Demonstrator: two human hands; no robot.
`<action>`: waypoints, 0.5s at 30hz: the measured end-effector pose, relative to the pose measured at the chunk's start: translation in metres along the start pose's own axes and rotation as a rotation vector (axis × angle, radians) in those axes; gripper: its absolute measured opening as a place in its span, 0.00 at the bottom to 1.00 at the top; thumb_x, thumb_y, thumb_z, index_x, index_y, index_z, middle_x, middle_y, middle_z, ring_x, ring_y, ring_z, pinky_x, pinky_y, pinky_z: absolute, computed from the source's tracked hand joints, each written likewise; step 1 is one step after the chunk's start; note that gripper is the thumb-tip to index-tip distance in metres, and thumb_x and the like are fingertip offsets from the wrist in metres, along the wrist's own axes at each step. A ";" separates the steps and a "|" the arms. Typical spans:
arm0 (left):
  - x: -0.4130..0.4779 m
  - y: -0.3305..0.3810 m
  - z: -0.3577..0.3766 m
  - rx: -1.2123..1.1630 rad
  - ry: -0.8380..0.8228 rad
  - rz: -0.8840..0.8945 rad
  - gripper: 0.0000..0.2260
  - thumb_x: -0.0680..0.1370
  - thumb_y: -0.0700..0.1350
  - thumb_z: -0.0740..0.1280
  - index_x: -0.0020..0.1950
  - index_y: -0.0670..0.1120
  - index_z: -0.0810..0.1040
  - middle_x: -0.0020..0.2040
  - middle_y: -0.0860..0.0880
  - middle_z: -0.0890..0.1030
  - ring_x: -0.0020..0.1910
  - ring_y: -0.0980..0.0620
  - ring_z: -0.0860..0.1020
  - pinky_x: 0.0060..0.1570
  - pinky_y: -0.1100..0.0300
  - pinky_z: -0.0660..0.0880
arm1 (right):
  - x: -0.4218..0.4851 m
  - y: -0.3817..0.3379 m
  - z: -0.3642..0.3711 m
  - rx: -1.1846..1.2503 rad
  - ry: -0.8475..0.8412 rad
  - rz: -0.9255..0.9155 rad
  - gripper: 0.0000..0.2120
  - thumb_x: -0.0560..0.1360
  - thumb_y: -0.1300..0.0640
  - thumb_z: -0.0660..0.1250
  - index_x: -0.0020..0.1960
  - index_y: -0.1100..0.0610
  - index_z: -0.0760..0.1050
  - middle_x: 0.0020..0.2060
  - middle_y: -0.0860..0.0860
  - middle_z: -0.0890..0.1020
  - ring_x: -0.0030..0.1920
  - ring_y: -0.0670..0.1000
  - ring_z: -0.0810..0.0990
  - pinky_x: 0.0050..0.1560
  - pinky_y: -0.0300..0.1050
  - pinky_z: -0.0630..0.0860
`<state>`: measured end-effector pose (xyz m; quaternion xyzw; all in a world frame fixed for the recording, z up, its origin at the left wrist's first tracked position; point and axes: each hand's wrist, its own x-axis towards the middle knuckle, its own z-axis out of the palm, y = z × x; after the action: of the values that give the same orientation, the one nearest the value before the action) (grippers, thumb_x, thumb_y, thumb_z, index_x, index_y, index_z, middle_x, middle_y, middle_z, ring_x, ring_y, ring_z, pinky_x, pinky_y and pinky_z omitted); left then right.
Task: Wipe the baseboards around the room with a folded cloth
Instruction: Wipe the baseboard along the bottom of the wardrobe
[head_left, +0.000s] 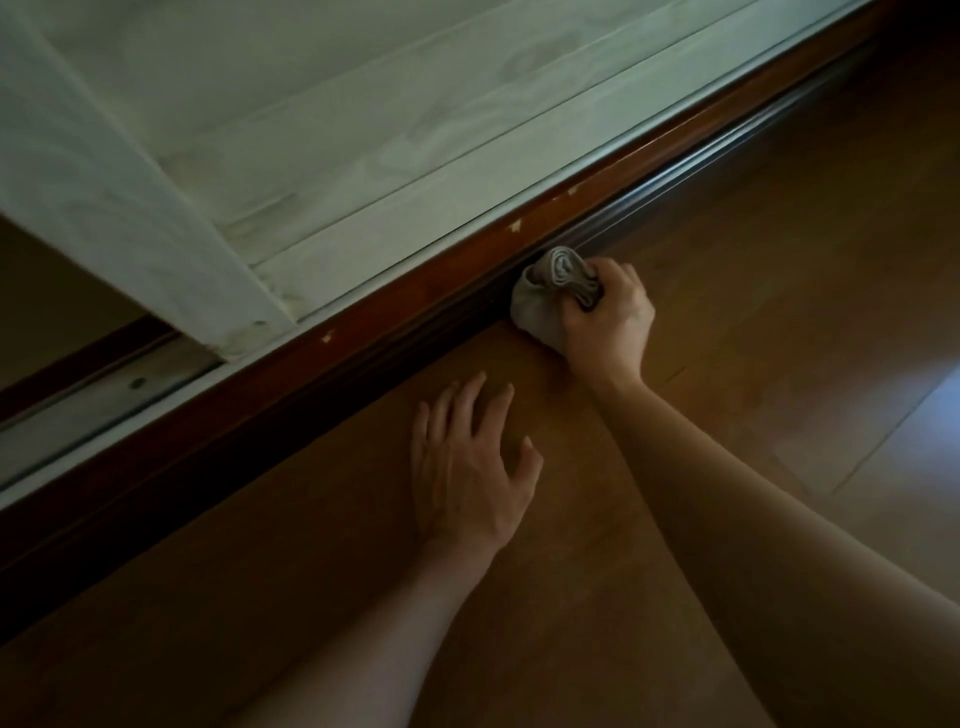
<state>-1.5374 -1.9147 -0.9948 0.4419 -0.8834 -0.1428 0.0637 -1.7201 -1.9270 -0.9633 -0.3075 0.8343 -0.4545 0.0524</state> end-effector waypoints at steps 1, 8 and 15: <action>0.003 0.004 0.003 0.016 0.004 -0.011 0.28 0.78 0.63 0.54 0.77 0.57 0.66 0.79 0.50 0.64 0.77 0.49 0.60 0.77 0.46 0.55 | 0.006 0.004 -0.003 0.004 -0.007 -0.019 0.11 0.75 0.61 0.68 0.57 0.55 0.78 0.50 0.44 0.74 0.49 0.42 0.73 0.46 0.23 0.67; 0.010 0.016 0.007 0.160 -0.062 -0.032 0.28 0.79 0.63 0.52 0.79 0.60 0.60 0.80 0.49 0.61 0.79 0.47 0.57 0.77 0.43 0.54 | 0.000 0.007 0.000 0.059 -0.162 -0.124 0.11 0.75 0.60 0.69 0.56 0.55 0.78 0.50 0.47 0.76 0.49 0.45 0.75 0.50 0.39 0.73; 0.012 0.018 0.003 0.188 -0.149 -0.070 0.29 0.77 0.64 0.54 0.79 0.63 0.56 0.81 0.51 0.58 0.79 0.48 0.55 0.77 0.43 0.51 | 0.013 0.010 -0.004 0.058 -0.095 -0.003 0.12 0.74 0.62 0.69 0.57 0.56 0.78 0.49 0.45 0.74 0.47 0.40 0.72 0.46 0.25 0.68</action>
<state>-1.5594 -1.9133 -0.9918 0.4646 -0.8791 -0.0939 -0.0490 -1.7374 -1.9272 -0.9663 -0.3282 0.8169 -0.4636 0.1003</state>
